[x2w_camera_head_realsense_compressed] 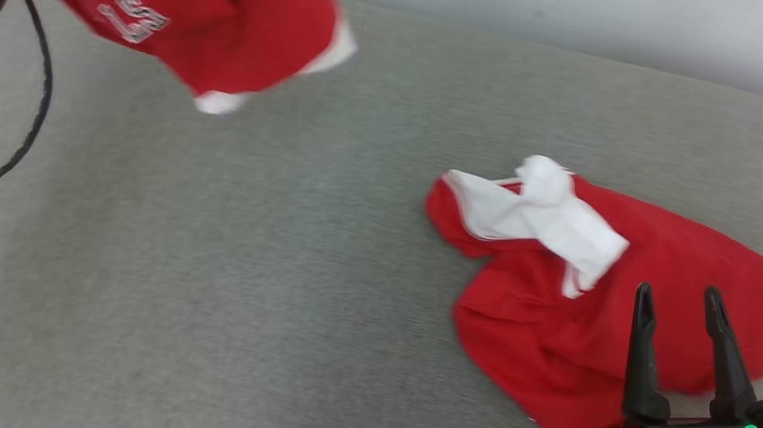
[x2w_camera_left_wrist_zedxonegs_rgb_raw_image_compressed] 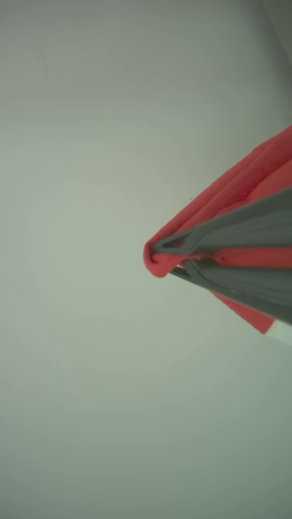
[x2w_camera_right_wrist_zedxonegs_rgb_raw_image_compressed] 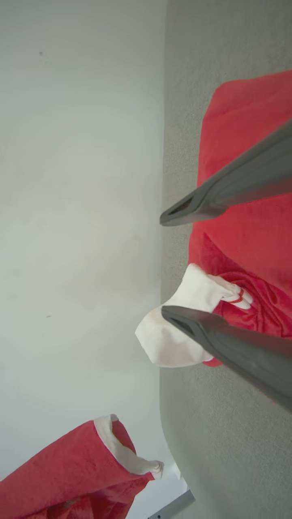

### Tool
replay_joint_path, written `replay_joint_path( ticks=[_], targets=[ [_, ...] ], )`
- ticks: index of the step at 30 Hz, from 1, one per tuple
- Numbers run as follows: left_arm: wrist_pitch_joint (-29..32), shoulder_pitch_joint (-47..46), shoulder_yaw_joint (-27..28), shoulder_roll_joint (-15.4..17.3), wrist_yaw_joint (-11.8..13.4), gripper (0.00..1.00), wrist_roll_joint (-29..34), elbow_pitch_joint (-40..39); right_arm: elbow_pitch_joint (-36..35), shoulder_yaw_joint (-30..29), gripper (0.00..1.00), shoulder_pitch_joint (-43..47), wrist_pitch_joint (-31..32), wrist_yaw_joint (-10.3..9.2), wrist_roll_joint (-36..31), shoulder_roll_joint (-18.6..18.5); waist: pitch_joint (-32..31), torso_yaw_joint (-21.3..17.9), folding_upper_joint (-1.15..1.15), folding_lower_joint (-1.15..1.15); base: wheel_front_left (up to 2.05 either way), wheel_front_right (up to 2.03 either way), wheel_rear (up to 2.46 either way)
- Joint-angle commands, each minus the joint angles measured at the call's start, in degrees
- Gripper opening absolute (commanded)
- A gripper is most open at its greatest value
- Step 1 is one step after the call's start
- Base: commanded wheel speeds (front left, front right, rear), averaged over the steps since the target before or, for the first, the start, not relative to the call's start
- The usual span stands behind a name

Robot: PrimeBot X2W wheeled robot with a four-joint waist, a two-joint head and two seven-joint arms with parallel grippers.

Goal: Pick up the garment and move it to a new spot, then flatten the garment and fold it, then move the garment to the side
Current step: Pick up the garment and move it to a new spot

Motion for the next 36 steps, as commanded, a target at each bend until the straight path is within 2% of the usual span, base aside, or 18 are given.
replay_joint_path(
  ticks=[1,4,8,14,19,25,27,36],
  targets=[
    [-0.17,1.11,0.93,0.48,0.36,0.0,-0.42,-0.6,-0.37,0.17,1.0,-0.14,-0.01,-0.12,-0.41,-0.63,2.52,5.7,-0.01,0.0,0.0,0.0,0.0],
    [-0.18,3.13,3.1,1.86,0.72,0.0,-0.18,-1.02,-1.68,0.73,1.0,-0.58,0.54,-0.12,-0.72,-1.51,3.28,7.58,-0.01,0.0,0.0,0.0,0.0],
    [-0.19,4.76,5.38,4.34,1.08,0.0,1.14,-0.64,-3.32,1.08,1.0,-1.28,1.44,-0.12,-0.83,-2.45,4.14,8.2,-0.01,0.0,0.0,0.0,0.0],
    [-0.19,7.91,8.92,6.34,1.09,0.0,0.97,0.19,-5.9,0.93,1.0,-1.16,2.91,-0.13,-1.11,-3.3,5.57,6.74,-0.01,0.0,0.0,0.0,0.0],
    [-0.19,12.46,10.75,6.42,1.24,0.0,0.86,2.1,-7.81,0.58,1.0,-1.24,3.55,-0.13,-1.63,-3.48,6.43,4.74,-0.01,0.0,0.0,0.0,0.0],
    [-0.2,21.24,14.8,4.75,0.96,0.0,-0.06,6.73,-10.52,-0.23,1.0,-1.18,4.92,-0.13,-2.21,-4.0,7.74,1.9,-0.01,0.0,0.0,0.0,0.0],
    [-0.2,25.36,17.17,3.1,0.5,0.0,-0.72,9.73,-11.41,-0.77,1.0,-0.89,5.52,-0.13,-2.18,-4.21,8.29,0.87,-0.01,0.0,0.0,0.0,0.0],
    [-0.2,32.25,21.66,-1.42,-0.73,0.0,-0.61,17.0,-12.22,-1.1,1.0,-0.62,6.56,-0.13,-2.37,-4.21,8.57,-0.05,-0.01,0.0,0.0,0.0,0.0]
  ],
)
